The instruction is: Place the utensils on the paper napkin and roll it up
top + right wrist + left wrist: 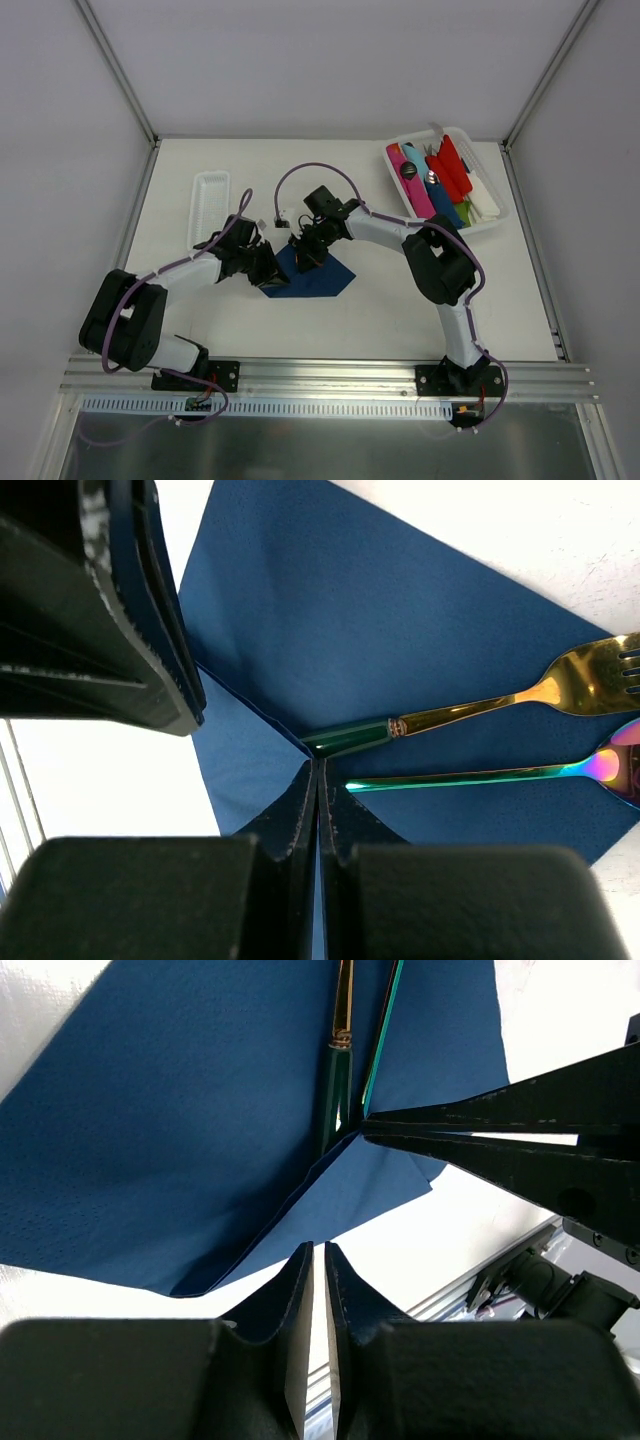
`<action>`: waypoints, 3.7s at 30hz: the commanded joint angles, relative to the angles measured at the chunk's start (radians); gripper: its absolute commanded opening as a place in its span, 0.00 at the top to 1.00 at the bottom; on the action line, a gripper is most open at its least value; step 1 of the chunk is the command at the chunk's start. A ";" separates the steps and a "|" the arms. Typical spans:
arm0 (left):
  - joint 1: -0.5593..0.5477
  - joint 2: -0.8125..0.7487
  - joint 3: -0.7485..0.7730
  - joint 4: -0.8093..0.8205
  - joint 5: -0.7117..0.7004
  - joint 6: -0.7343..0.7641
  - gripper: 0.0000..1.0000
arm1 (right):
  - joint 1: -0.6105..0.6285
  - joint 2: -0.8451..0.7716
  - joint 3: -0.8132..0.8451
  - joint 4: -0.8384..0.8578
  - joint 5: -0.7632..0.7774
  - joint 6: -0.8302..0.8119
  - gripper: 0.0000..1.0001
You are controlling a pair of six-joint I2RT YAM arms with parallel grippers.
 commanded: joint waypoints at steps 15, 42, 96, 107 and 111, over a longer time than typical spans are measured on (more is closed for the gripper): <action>-0.023 0.069 0.019 0.036 0.005 -0.043 0.93 | -0.004 0.018 0.050 -0.011 -0.027 0.013 1.00; -0.021 0.144 -0.022 0.036 -0.061 -0.169 1.00 | -0.309 -0.330 -0.243 0.176 -0.315 0.537 0.63; -0.009 0.176 -0.059 0.070 -0.064 -0.167 1.00 | -0.214 -0.217 -0.710 0.599 -0.067 0.989 1.00; 0.000 0.172 -0.057 0.068 -0.058 -0.158 1.00 | -0.251 -0.260 -0.720 0.440 -0.038 0.885 1.00; -0.001 0.170 -0.048 0.062 -0.052 -0.137 1.00 | -0.247 -0.300 -0.701 0.438 -0.068 0.862 0.99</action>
